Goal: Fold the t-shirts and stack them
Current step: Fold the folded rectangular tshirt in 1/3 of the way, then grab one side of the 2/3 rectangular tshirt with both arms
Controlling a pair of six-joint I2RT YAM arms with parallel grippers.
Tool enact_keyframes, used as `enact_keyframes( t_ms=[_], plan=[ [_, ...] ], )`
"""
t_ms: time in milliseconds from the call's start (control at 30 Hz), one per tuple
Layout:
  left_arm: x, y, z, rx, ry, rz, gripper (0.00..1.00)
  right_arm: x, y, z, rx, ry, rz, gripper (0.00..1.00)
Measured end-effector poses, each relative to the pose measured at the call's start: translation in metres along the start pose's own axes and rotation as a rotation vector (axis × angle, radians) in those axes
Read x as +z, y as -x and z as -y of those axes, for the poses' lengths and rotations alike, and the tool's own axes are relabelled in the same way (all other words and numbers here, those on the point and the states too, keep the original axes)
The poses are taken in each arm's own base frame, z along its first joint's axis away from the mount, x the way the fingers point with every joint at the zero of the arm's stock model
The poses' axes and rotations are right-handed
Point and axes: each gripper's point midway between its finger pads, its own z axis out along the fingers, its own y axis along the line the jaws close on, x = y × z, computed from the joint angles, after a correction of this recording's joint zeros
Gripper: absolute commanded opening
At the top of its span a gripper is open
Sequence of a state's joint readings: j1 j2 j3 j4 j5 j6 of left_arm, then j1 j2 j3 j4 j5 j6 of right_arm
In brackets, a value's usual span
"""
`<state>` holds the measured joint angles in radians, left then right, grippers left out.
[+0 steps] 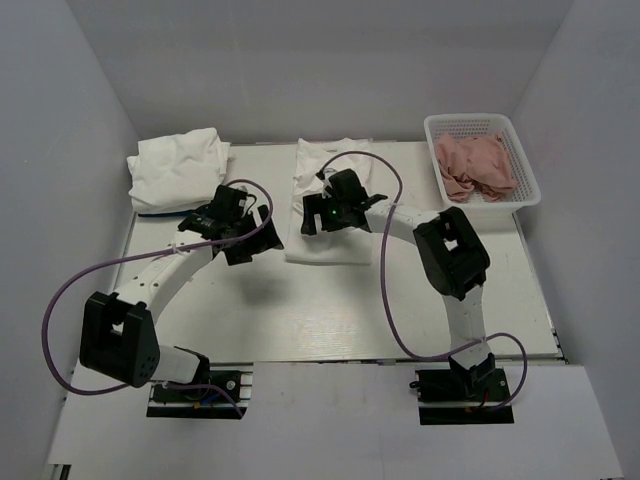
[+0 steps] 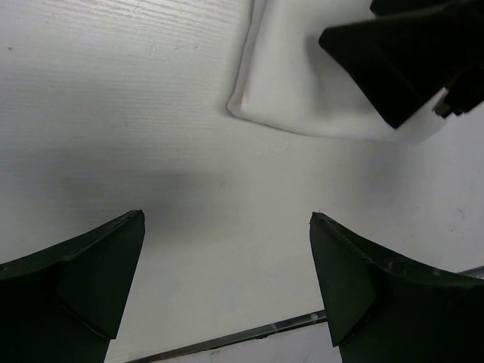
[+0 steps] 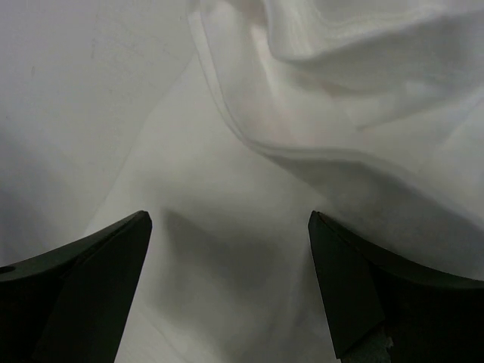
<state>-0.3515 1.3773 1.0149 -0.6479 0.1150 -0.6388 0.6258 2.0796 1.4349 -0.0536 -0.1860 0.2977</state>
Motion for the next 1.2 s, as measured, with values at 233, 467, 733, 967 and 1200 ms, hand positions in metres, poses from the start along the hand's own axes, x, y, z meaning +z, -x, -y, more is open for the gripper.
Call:
enact_keyframes(
  t_ms=[233, 467, 733, 967, 1200],
  plan=[
    [-0.006, -0.003, -0.005, 0.002, 0.018, 0.003, 1.00, 0.026, 0.038, 0.005, -0.010, -0.022, 0.085, 0.90],
    [-0.006, -0.006, -0.009, 0.001, 0.037, -0.008, 1.00, 0.035, 0.067, 0.027, 0.004, -0.123, 0.174, 0.90],
    [-0.005, -0.006, -0.008, 0.001, 0.031, -0.007, 1.00, 0.040, 0.100, 0.053, 0.042, -0.179, 0.247, 0.90],
    [-0.002, -0.002, -0.004, 0.009, 0.003, 0.012, 1.00, 0.012, 0.126, 0.059, 0.053, -0.190, 0.302, 0.90],
    [0.032, -0.003, 0.004, 0.050, -0.033, -0.042, 1.00, -0.096, 0.078, 0.044, 0.124, -0.221, 0.289, 0.90]
  ],
)
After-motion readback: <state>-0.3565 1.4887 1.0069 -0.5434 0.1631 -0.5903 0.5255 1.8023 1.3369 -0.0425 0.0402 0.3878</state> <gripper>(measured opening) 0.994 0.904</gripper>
